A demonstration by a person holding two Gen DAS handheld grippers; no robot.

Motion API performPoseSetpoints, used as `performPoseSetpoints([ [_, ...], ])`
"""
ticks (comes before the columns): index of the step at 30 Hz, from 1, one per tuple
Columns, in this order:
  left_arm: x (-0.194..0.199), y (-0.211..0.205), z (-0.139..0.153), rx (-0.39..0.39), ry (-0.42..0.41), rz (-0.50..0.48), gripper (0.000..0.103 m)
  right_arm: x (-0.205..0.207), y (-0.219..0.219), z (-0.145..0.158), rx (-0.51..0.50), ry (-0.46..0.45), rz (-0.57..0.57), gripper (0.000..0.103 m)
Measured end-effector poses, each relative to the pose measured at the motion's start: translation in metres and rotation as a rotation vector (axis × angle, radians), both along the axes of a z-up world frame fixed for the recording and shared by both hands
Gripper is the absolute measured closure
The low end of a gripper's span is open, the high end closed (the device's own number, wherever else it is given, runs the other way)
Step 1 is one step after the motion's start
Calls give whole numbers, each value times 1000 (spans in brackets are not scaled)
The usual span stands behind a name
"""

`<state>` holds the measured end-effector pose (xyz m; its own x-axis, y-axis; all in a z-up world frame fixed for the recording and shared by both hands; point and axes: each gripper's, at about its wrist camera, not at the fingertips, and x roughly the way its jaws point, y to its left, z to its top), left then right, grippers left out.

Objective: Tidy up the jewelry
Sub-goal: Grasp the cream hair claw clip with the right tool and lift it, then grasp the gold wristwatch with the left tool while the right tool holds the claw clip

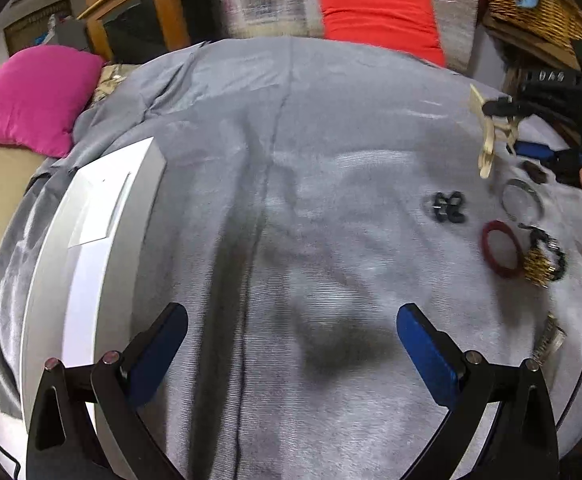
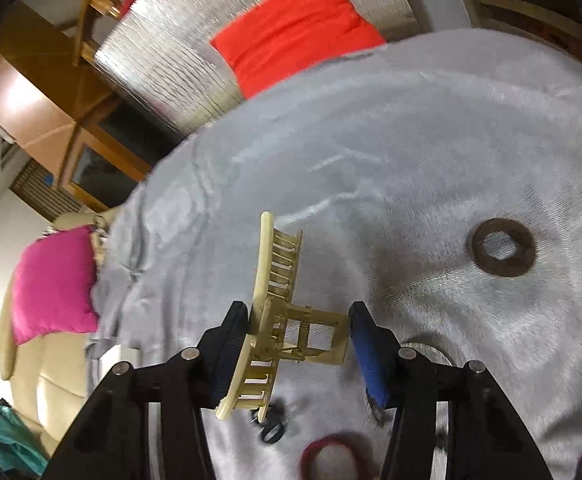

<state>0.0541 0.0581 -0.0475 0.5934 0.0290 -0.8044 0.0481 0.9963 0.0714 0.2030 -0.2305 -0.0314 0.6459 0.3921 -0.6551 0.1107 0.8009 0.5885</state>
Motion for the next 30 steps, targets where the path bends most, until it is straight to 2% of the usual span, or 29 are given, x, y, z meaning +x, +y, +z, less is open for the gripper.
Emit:
performPoseSetpoints([
  [5, -15, -24, 3, -72, 10, -142, 0, -50, -29, 39, 0, -92, -40, 48],
  [9, -31, -55, 1, -103, 24, -246, 0, -90, -60, 55, -37, -134, -95, 48],
  [12, -42, -82, -4, -99, 32, -321, 0, -113, -82, 54, -11, -136, -140, 48],
  [17, -45, -112, -10, -73, 6, -363, 0, -131, -109, 46, 36, -122, -179, 48],
  [22, -35, -127, -22, -149, 64, -370, 4, -132, -123, 44, 61, -123, -190, 48],
  [24, -32, -133, -29, -160, 101, -380, 17, -131, -125, 41, 73, -120, -191, 48],
  [25, -32, -136, -31, -152, 102, -384, 19, -129, -125, 41, 78, -119, -192, 48],
  [26, -32, -137, -31, -136, 90, -389, 20, -129, -126, 40, 78, -118, -190, 48],
  [28, -32, -142, -30, -113, 63, -408, 31, -128, -125, 38, 72, -115, -185, 48],
  [30, -31, -143, -27, -124, 48, -430, 59, -126, -122, 37, 69, -111, -174, 48],
])
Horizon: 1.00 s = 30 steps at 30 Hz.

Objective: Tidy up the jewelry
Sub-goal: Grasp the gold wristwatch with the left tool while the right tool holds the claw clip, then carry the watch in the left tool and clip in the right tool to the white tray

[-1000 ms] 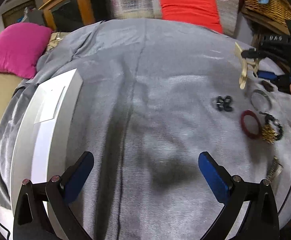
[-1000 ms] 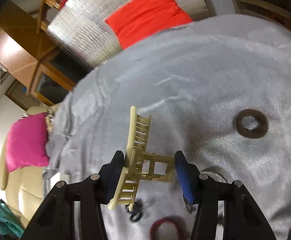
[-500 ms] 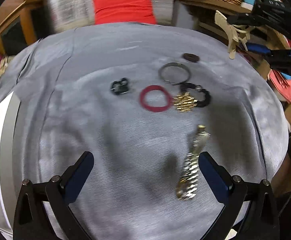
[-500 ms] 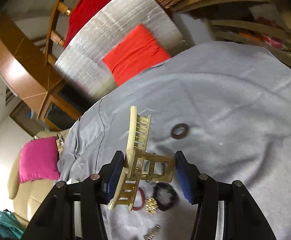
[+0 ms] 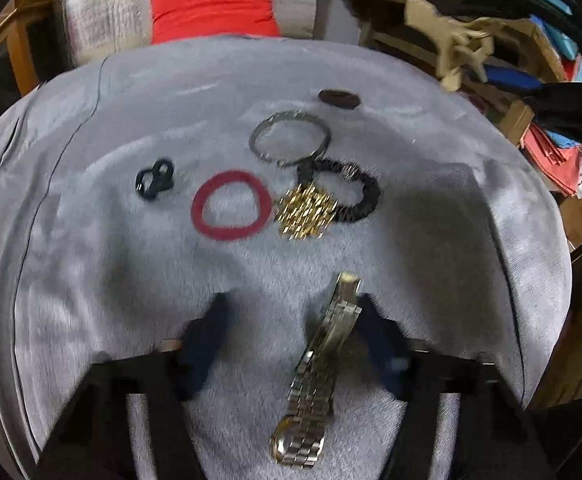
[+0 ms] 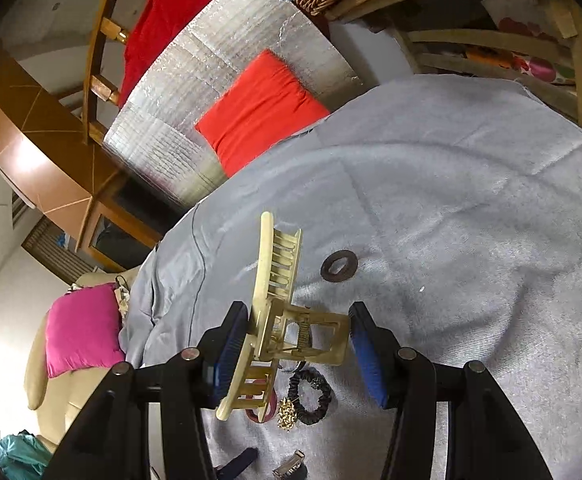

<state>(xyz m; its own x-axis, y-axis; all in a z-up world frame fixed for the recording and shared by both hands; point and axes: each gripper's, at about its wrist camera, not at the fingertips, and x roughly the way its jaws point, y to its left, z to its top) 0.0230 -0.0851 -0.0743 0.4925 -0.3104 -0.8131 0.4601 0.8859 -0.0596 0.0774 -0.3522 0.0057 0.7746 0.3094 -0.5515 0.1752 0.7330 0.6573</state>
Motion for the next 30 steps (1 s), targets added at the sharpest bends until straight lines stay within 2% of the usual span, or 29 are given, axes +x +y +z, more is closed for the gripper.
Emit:
performPoseSetpoints([
  [1, 1, -2, 0, -6, 3, -8, 67, 1, 2, 0, 0, 1, 4, 48],
  [2, 1, -2, 1, -15, 8, -19, 83, 2, 4, 0, -3, 1, 9, 48],
  [3, 1, -1, 3, -22, 10, -26, 91, 2, 6, 0, -8, 1, 14, 48],
  [8, -8, 12, 18, -54, -23, -34, 91, 4, 21, 2, -51, -8, 40, 48],
  [13, -25, 43, 50, -117, -83, 16, 91, 5, 38, 4, -66, -28, 69, 48],
  [21, -58, 126, 120, -267, -272, 158, 94, 11, 88, 7, -86, -70, 154, 48],
  [27, -78, 193, 159, -339, -424, 290, 94, 18, 134, 4, -92, -87, 236, 48],
  [30, -81, 220, 168, -345, -484, 342, 94, 22, 160, 2, -88, -92, 278, 48],
])
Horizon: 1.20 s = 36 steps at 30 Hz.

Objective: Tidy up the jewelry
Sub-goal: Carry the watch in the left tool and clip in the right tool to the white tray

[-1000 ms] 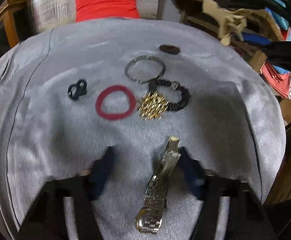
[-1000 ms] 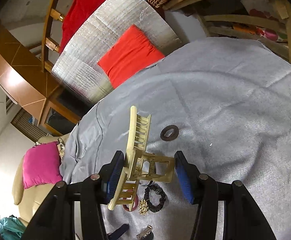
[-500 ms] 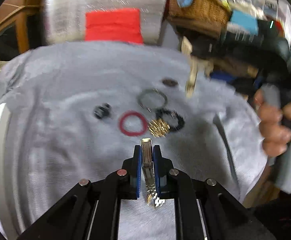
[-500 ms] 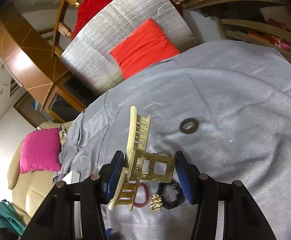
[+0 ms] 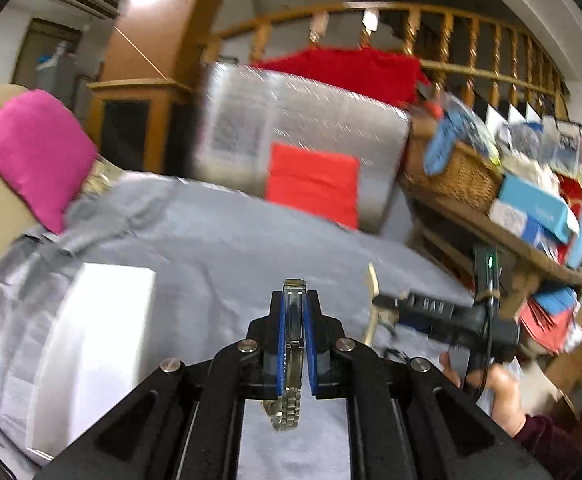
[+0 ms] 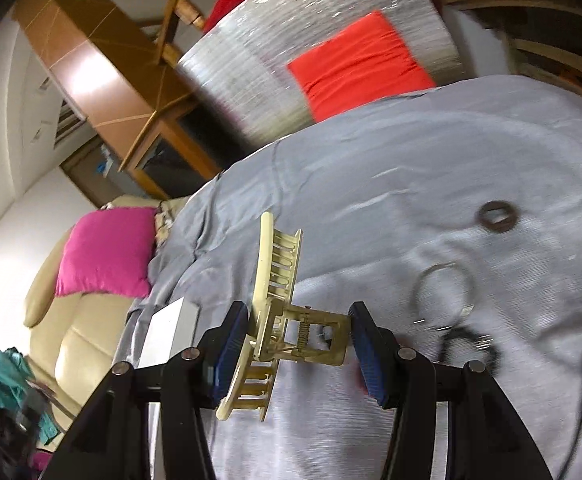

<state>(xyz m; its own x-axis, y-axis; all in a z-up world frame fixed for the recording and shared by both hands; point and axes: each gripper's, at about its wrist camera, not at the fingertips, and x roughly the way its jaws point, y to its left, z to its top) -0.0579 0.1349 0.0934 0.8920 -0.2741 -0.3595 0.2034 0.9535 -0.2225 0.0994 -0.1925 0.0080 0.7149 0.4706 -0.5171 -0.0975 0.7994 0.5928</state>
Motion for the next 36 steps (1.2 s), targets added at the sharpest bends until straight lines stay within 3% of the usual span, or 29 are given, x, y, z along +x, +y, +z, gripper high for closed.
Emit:
performPoseSetpoints([
  [6, -1, 51, 6, 44, -28, 105, 94, 11, 63, 0, 2, -11, 99, 48],
  [8, 11, 68, 6, 56, -6, 138, 94, 18, 89, 2, -10, -17, 148, 48],
  [12, 55, 112, -6, 5, 70, 196, 94, 37, 142, 10, -20, -19, 241, 48],
  [13, 65, 117, -9, 0, 89, 206, 94, 42, 154, 12, -22, -21, 257, 56],
  [16, 90, 142, -26, -18, 148, 252, 94, 60, 194, 21, -39, -32, 314, 58],
  [17, 94, 145, -34, -29, 167, 267, 94, 66, 207, 24, -46, -37, 332, 64],
  [21, 102, 163, -67, -58, 259, 309, 94, 94, 256, 11, -51, 32, 388, 76],
  [24, 101, 170, -80, -52, 292, 331, 94, 106, 273, -7, -50, 86, 403, 79],
  [28, 96, 172, -83, -69, 305, 315, 94, 104, 253, -10, -49, 62, 402, 78],
  [30, 93, 169, -80, -61, 288, 300, 94, 103, 240, -9, -48, 76, 421, 74],
  [31, 92, 167, -78, -55, 282, 298, 94, 101, 232, -9, -57, 82, 423, 53],
  [32, 91, 166, -77, -51, 279, 296, 94, 98, 225, -8, -65, 78, 421, 23],
  [33, 91, 165, -76, -54, 279, 294, 94, 94, 220, -7, -68, 64, 424, 15],
  [36, 91, 167, -79, -69, 284, 292, 94, 74, 217, -3, -179, -13, 503, 13],
])
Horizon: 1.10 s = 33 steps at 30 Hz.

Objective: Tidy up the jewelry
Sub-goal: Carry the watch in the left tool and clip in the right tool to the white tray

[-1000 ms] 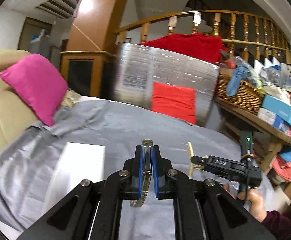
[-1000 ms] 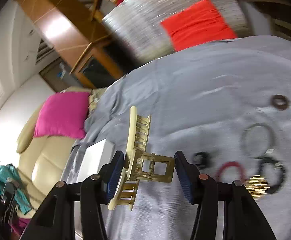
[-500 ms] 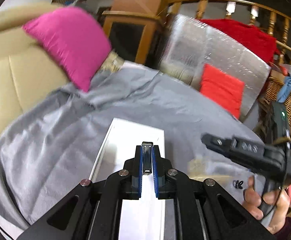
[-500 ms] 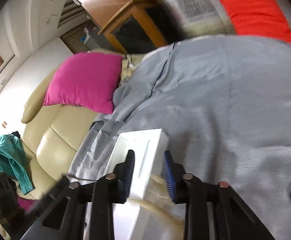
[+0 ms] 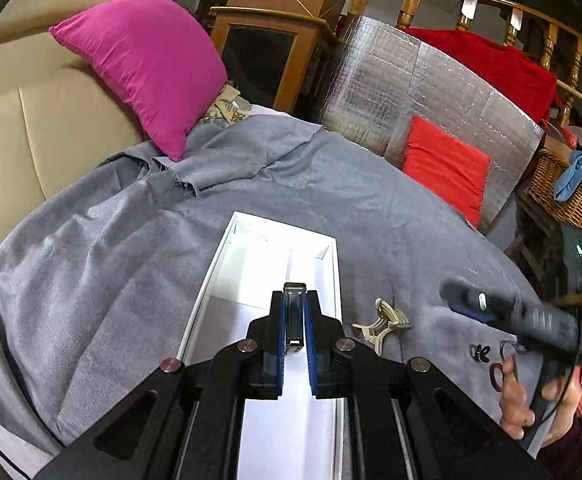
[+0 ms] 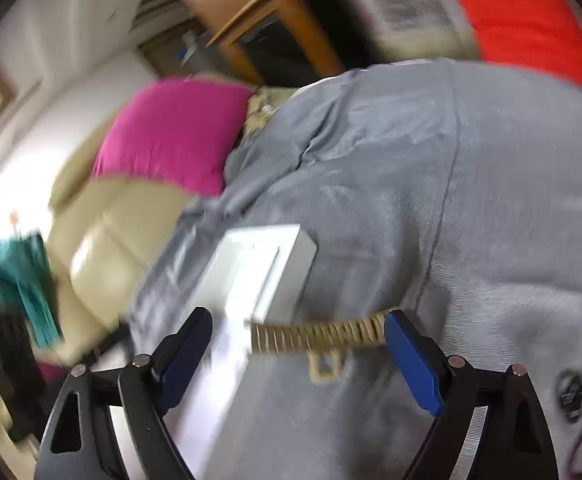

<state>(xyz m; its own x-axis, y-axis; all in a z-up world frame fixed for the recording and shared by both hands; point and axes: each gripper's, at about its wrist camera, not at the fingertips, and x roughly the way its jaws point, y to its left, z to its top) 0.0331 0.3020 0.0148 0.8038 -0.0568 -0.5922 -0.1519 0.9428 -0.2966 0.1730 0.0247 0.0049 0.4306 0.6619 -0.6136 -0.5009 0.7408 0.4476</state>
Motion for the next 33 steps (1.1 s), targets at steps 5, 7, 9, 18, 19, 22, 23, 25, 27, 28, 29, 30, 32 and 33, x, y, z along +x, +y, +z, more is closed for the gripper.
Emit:
performPoseSetpoints([
  [5, 2, -3, -2, 12, 14, 2, 94, -38, 24, -4, -225, -177, 125, 13],
  [7, 4, -6, -3, 11, 24, 0, 94, -42, 43, -13, -321, -229, 134, 13],
  [9, 5, -8, -4, 17, 28, 2, 94, -39, 57, -21, -370, -260, 126, 15],
  [18, 9, -3, -16, -23, 90, -14, 94, -3, 64, -34, -445, -237, 23, 81],
  [19, 9, -2, -17, -24, 91, -15, 94, -1, 55, -25, -396, -227, -4, 83],
  [22, 7, 0, -19, -33, 101, -14, 94, 2, 41, -2, -299, -208, -47, 87],
  [23, 7, 1, -20, -36, 111, -10, 94, 4, 39, 7, -251, -184, -53, 87],
  [25, 8, 4, -24, -41, 135, 2, 94, 8, 38, 21, -164, -139, -50, 87],
  [27, 6, 8, -26, -53, 147, 12, 94, 10, 43, 33, -70, -98, -31, 87],
  [28, 6, 9, -26, -55, 147, 16, 94, 10, 46, 36, -34, -77, -21, 87],
  [29, 6, 11, -27, -54, 148, 22, 94, 12, 51, 38, 9, -45, -13, 87],
  [30, 5, 13, -28, -56, 152, 29, 94, 14, 55, 38, 39, -24, -14, 87],
  [32, 6, 17, -31, -69, 162, 32, 94, 17, 65, 32, 120, 43, -18, 87],
  [33, 6, 18, -33, -72, 167, 33, 94, 21, 70, 28, 158, 76, -24, 87],
])
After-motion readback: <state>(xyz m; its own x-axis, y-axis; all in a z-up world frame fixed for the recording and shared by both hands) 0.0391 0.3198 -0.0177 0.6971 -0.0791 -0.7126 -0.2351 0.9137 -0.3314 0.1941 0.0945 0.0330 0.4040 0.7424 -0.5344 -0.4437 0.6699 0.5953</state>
